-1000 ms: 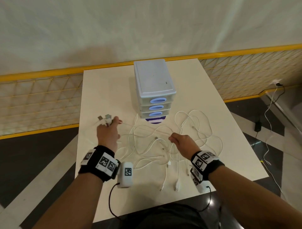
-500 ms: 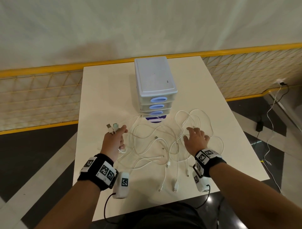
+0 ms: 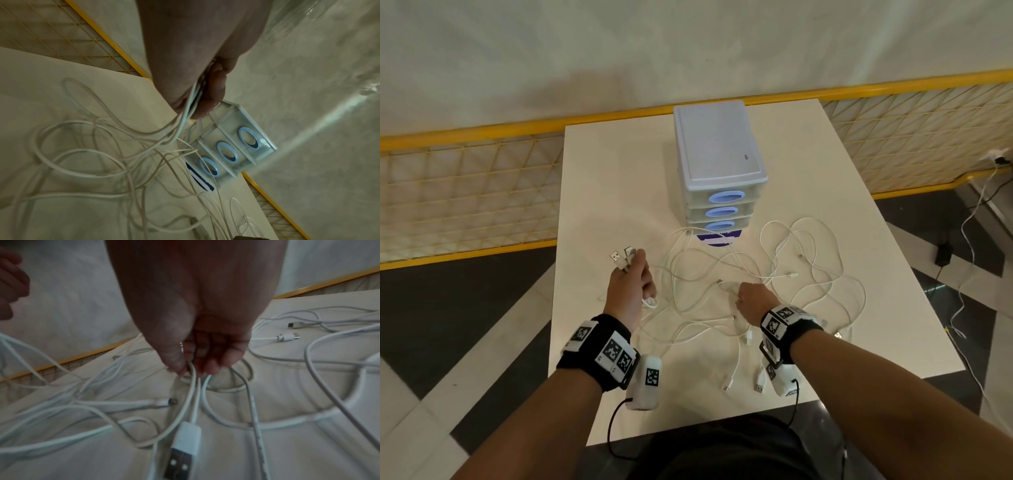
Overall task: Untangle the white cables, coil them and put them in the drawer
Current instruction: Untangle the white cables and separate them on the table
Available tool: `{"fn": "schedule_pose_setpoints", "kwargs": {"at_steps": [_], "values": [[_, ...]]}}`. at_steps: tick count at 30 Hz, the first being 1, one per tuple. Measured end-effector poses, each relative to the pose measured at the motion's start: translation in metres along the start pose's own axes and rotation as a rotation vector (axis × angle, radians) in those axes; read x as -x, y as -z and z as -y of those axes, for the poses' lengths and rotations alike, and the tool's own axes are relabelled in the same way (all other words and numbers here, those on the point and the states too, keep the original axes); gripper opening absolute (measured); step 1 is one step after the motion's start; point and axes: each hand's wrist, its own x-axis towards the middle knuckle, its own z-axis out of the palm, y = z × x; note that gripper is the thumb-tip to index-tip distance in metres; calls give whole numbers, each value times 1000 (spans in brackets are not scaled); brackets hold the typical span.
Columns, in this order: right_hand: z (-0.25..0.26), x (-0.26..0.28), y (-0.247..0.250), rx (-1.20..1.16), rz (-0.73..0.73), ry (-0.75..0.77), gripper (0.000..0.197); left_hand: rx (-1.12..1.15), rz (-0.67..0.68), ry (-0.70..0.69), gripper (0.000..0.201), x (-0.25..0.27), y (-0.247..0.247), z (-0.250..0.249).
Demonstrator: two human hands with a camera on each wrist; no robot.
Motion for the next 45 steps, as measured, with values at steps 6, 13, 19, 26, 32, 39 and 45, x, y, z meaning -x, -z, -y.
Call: {"fn": "schedule_pose_setpoints", "kwargs": {"at_steps": [6,13,19,26,32,39,45], "values": [[-3,20,17,-401,-43,29,20,-44,49,-44,41,6,0,-3],[19,54,62,-364,-115,224,27,-52,156,-38,39,11,-13,-5],[63,73,65,-719,-149,458,15,-85,221,-71,21,24,-30,-3],[96,82,46,-702,-207,568,9,-100,235,-148,26,34,-39,-13],[100,74,39,-642,-294,459,22,-168,75,-163,50,36,-45,-17],[83,65,36,-382,-253,591,30,236,62,-31,51,30,-46,-36],[43,46,52,-172,-194,477,34,282,-51,-112,49,13,-19,-63]]}}
